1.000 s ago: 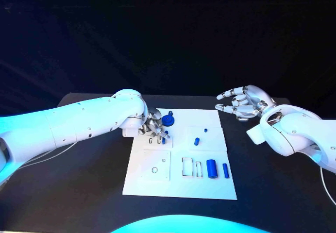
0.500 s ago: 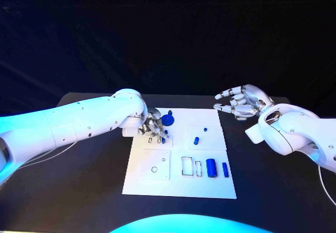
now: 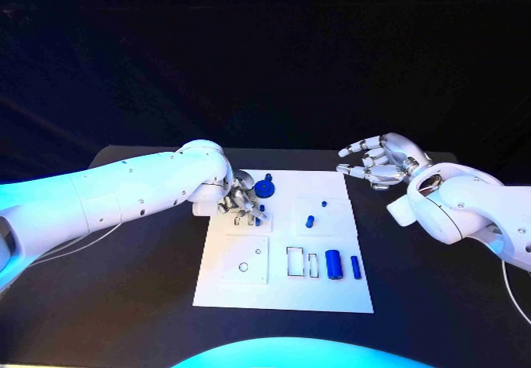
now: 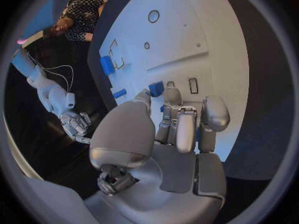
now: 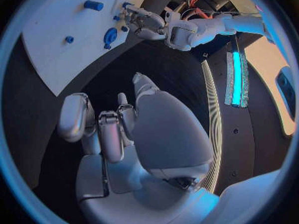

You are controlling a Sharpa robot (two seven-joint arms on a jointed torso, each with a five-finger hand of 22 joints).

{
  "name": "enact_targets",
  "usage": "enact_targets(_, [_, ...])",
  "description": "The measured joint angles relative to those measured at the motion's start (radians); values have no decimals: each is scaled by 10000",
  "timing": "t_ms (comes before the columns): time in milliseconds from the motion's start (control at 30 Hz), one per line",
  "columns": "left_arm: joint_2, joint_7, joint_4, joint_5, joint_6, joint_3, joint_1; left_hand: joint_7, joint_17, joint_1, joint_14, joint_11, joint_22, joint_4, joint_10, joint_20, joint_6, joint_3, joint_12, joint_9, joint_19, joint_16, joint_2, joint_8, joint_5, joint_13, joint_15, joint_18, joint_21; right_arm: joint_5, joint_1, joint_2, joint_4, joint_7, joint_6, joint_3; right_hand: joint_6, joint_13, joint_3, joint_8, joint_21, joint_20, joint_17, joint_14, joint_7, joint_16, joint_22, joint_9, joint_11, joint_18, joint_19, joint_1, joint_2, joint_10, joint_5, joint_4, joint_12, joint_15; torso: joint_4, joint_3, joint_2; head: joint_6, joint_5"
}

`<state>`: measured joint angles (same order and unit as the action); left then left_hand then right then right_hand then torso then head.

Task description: Assemble the parts on the task board

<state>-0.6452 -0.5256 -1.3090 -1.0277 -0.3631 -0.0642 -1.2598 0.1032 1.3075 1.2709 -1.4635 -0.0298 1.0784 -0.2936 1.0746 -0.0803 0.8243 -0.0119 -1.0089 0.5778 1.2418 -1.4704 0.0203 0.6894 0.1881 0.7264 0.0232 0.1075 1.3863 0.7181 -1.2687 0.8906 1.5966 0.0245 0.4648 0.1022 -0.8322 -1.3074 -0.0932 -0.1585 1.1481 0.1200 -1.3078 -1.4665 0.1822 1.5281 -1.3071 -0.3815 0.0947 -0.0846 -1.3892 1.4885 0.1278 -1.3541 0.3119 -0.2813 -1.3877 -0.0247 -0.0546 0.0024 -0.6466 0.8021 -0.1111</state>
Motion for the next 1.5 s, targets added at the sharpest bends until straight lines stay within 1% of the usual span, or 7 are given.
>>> enact_targets(233, [2,19,18,266,18,9,-7,-151,-1,1201,-50,139,138,-21,145,86,73,-1345,-11,225,86,-114,73,0,21,73,124,1,62,1,4,-16,-29,-6,-34,0,0,1,0,0,0,0,1,0,0,0,0,0,0,0,0,0,0,0,0,0,0,0,5,0,1,11,1])
enact_targets(500, [-29,27,93,748,176,-19,10,-195,0,1148,-21,60,502,-447,401,143,12,-5020,-53,363,286,-280,-1288,17,85,315,200,2,216,2,10,-39,-79,-17,-76,0,0,0,1,0,0,0,2,0,0,0,1,-1,0,0,0,0,0,0,0,0,0,0,7,1,-1,24,-40])
enact_targets(600, [-84,27,73,947,261,-20,13,-198,-1,958,-35,184,568,-427,636,179,14,-5328,-77,363,322,-326,-1479,366,84,373,215,2,242,2,14,-47,-104,-25,-108,1,0,1,-16,0,-42,-8,2,0,0,0,5,-1,0,0,12,0,0,0,22,-16,0,0,11,2,-1,37,-64])
enact_targets(967, [-749,27,-441,1526,702,36,11,-233,-1,280,-6,317,1058,-335,1072,290,52,-6341,-309,373,715,-596,-2042,679,67,668,331,-164,458,4,36,-40,-138,-57,-228,6,0,1,-29,0,-78,-1,3,0,0,-38,26,8,37,2,73,0,0,37,39,-30,0,0,23,17,4,62,-121])
enact_targets(1033, [-853,27,-550,1549,832,39,11,-318,-1,67,-43,425,1241,-273,1337,336,139,-6603,-395,1175,874,-711,-2203,703,95,747,383,-162,535,5,37,-33,-138,-60,-239,7,0,1,-29,0,-78,-1,3,0,0,-38,26,8,37,1,73,0,0,36,39,-31,0,-1,23,17,4,73,-132])
enact_targets(1267, [-1138,43,-978,1335,1570,36,44,-445,-1,-547,-15,567,1622,-139,1775,436,452,-6870,-536,1613,1153,-862,-2583,814,456,950,482,-320,660,6,42,-20,-138,-66,-265,8,0,1,-29,-37,-117,0,3,0,0,-38,43,8,37,2,72,0,0,36,39,-30,0,-1,17,17,-6,117,-173])
enact_targets(1500, [-1240,68,-1272,599,2455,-7,233,-532,-2,-942,-17,656,2022,66,2090,519,679,-7074,-691,1958,1415,-907,-2767,825,1204,1169,555,-320,819,15,48,-8,-143,-66,-270,9,0,1,-55,-37,-117,0,4,0,0,-38,42,8,37,1,72,0,0,36,39,-57,0,-1,17,17,-3,164,-207])
